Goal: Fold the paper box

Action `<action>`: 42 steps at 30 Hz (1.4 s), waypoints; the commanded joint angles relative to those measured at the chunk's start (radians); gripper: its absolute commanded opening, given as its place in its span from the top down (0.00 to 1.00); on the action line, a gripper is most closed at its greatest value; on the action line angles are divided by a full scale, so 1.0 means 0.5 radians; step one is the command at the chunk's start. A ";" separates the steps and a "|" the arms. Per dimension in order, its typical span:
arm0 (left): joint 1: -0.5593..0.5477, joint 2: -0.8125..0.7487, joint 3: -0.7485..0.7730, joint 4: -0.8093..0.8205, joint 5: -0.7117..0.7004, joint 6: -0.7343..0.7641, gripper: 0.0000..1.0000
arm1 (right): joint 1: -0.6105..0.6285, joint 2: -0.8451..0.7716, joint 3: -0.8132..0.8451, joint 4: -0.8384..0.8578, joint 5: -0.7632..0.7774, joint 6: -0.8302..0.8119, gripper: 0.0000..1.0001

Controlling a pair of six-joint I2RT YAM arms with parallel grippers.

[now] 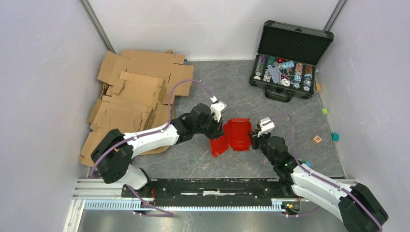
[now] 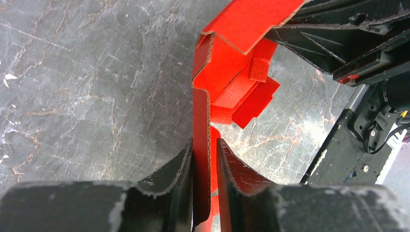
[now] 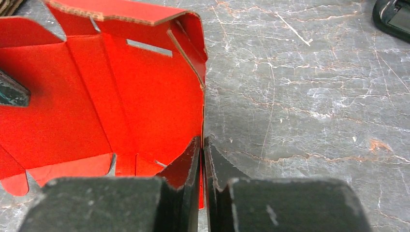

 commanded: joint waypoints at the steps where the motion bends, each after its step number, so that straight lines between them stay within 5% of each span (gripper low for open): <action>1: 0.005 0.003 0.058 -0.047 0.078 0.116 0.75 | -0.003 0.050 0.041 0.098 -0.022 0.009 0.89; 6: 0.005 -0.077 0.068 -0.077 0.029 0.130 0.94 | -0.002 0.160 0.004 0.342 -0.061 0.113 0.87; 20: 0.002 -0.249 -0.070 0.074 -0.341 0.104 0.98 | 0.050 0.697 0.190 0.774 -0.252 0.238 0.82; 33: 0.002 -0.151 -0.158 0.261 -0.193 0.070 0.96 | 0.081 0.872 0.226 0.691 0.018 0.191 0.72; 42: 0.002 -0.135 -0.135 0.214 -0.225 0.089 0.96 | 0.082 0.723 0.332 0.233 0.219 0.112 0.46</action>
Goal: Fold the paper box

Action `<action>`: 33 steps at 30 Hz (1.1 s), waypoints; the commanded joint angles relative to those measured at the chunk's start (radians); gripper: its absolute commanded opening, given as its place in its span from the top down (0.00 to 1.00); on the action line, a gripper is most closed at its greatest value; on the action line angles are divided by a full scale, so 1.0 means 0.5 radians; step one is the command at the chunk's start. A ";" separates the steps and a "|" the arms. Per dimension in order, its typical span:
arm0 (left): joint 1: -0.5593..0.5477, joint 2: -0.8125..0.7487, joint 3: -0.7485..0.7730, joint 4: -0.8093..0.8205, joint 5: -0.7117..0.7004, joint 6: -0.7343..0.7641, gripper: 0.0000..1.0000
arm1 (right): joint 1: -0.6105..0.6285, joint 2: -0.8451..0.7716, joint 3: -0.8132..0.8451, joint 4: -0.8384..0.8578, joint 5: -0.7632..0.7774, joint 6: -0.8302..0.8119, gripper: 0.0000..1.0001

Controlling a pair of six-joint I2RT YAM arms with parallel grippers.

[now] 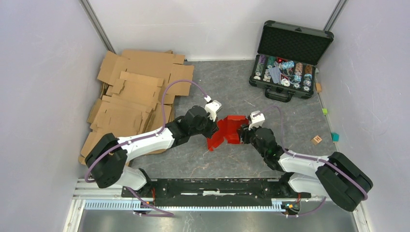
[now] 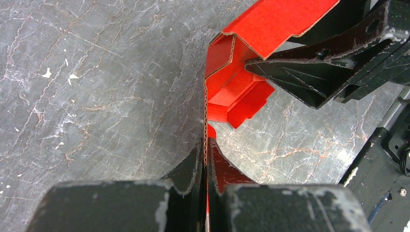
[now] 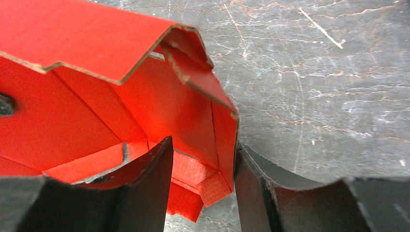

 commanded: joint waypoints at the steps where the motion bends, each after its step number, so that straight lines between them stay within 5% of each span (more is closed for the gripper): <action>1: -0.012 0.008 0.018 0.096 0.035 0.013 0.96 | 0.012 -0.129 0.068 -0.219 0.140 -0.078 0.44; 8: -0.014 0.006 0.023 0.080 0.023 0.022 0.96 | 0.011 -0.167 0.066 -0.307 0.191 -0.065 0.45; 16: -0.015 0.009 0.032 0.068 0.035 0.030 0.96 | 0.012 -0.149 0.059 -0.225 0.021 -0.124 0.62; 21: -0.015 -0.003 0.034 0.059 0.031 0.032 0.95 | 0.005 -0.232 0.030 -0.248 0.117 -0.148 0.38; 27: -0.014 0.022 0.049 0.039 0.032 0.041 0.95 | -0.061 -0.429 -0.075 -0.171 0.184 -0.184 0.31; 33: -0.019 0.020 0.050 0.037 0.039 0.041 0.95 | -0.194 -0.327 -0.031 -0.072 -0.088 -0.257 0.29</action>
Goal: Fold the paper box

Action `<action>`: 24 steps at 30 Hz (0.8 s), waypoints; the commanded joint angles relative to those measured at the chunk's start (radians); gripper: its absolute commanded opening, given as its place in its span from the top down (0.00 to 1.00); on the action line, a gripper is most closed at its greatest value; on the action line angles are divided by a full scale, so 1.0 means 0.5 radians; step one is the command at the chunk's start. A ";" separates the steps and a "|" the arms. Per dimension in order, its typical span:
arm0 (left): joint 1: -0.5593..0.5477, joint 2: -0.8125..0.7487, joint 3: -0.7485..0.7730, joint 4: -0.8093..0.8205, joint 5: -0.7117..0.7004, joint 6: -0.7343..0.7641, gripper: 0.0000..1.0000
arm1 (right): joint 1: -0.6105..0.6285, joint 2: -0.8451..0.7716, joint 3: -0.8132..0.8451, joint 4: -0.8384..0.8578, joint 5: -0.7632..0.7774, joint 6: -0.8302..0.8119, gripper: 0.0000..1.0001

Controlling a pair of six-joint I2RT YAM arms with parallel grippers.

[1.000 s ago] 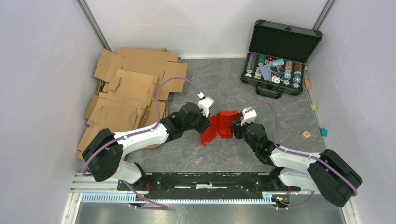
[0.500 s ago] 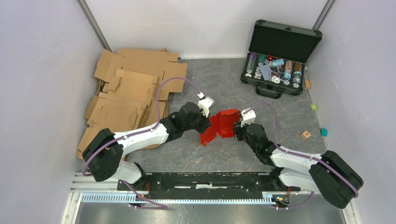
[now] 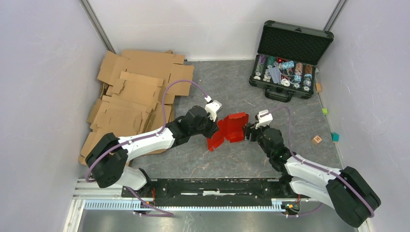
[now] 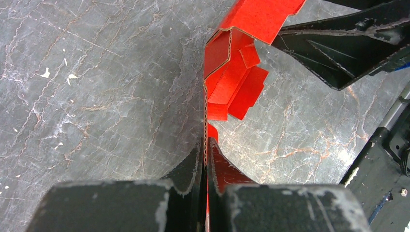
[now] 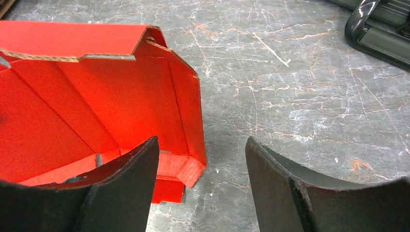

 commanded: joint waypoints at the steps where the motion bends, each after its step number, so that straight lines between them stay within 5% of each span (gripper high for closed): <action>1: -0.018 0.006 0.050 0.027 0.033 0.040 0.95 | -0.072 0.110 0.041 0.142 -0.196 -0.070 0.29; 8: -0.018 -0.002 0.053 0.021 0.036 0.044 0.95 | -0.117 0.310 0.124 0.192 -0.533 -0.081 0.37; 16: -0.024 -0.028 0.048 0.018 0.048 0.059 0.95 | -0.118 0.343 0.123 0.279 -0.777 -0.101 0.63; 24: -0.027 -0.016 0.060 0.006 0.067 0.062 0.95 | -0.117 0.387 0.148 0.245 -0.755 -0.100 0.66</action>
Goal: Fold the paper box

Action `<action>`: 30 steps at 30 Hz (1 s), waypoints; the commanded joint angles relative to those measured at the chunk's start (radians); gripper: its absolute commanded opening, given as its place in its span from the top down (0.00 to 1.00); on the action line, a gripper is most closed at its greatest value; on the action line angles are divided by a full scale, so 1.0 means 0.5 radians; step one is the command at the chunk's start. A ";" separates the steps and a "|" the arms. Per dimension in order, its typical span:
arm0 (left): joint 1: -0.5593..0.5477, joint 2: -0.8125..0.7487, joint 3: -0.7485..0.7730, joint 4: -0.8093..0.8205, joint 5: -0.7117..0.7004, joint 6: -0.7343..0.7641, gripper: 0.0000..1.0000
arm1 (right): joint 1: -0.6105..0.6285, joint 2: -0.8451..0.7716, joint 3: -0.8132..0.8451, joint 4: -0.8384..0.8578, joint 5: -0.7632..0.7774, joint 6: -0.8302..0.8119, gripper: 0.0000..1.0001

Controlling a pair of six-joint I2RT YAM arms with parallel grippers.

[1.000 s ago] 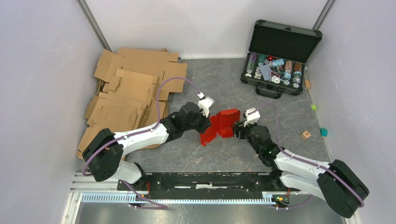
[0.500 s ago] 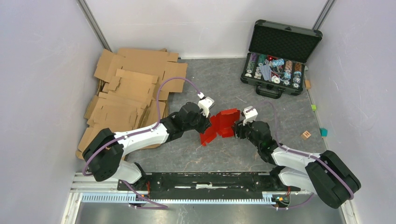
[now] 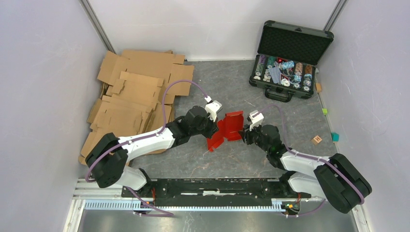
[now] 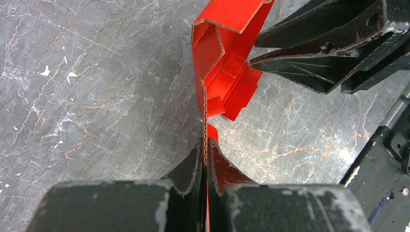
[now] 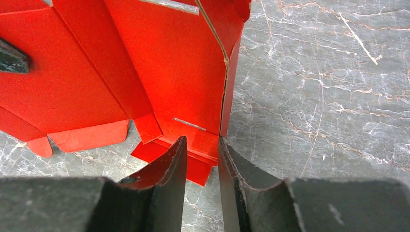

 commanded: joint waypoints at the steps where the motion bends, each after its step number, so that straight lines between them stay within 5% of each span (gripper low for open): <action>1: -0.023 -0.014 0.059 0.019 0.072 0.063 0.95 | 0.010 0.041 0.113 0.082 -0.035 -0.008 0.66; 16: -0.045 0.002 0.103 -0.047 0.077 0.119 0.95 | 0.006 0.151 0.259 -0.066 0.381 0.029 0.68; 24: -0.047 -0.002 0.109 -0.072 0.026 0.122 0.95 | -0.047 0.100 0.238 -0.062 0.449 0.004 0.36; 30: -0.048 0.024 0.132 -0.082 0.007 0.122 0.95 | -0.131 0.064 0.181 0.062 0.175 -0.027 0.43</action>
